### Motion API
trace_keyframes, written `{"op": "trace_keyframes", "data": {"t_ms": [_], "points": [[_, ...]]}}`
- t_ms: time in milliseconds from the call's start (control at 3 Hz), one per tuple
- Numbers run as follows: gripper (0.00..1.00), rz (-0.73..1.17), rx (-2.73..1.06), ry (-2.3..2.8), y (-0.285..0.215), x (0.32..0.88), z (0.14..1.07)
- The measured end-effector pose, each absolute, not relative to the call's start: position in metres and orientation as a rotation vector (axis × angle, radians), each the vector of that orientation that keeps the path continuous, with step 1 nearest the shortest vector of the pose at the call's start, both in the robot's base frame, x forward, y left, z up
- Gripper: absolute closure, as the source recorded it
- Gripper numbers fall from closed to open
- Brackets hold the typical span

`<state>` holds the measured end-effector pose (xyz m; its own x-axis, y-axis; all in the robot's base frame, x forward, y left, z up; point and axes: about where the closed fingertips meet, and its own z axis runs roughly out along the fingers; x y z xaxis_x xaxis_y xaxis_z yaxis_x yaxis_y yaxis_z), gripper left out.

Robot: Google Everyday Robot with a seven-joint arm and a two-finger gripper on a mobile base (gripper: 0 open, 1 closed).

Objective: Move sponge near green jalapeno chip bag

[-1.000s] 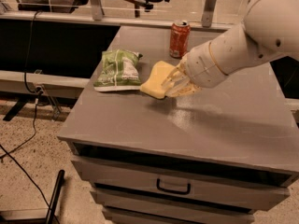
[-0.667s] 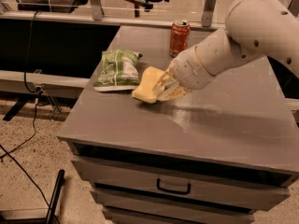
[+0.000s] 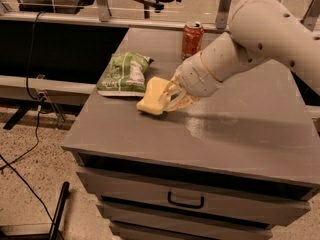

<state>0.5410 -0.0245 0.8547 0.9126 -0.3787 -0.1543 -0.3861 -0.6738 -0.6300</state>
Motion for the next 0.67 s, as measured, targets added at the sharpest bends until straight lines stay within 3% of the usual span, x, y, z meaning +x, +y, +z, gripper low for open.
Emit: {"op": "trace_keyframes", "data": {"t_ms": [667], "points": [[0.51,0.017,-2.376,0.538,-0.0221,0.5401,0.8539]]}}
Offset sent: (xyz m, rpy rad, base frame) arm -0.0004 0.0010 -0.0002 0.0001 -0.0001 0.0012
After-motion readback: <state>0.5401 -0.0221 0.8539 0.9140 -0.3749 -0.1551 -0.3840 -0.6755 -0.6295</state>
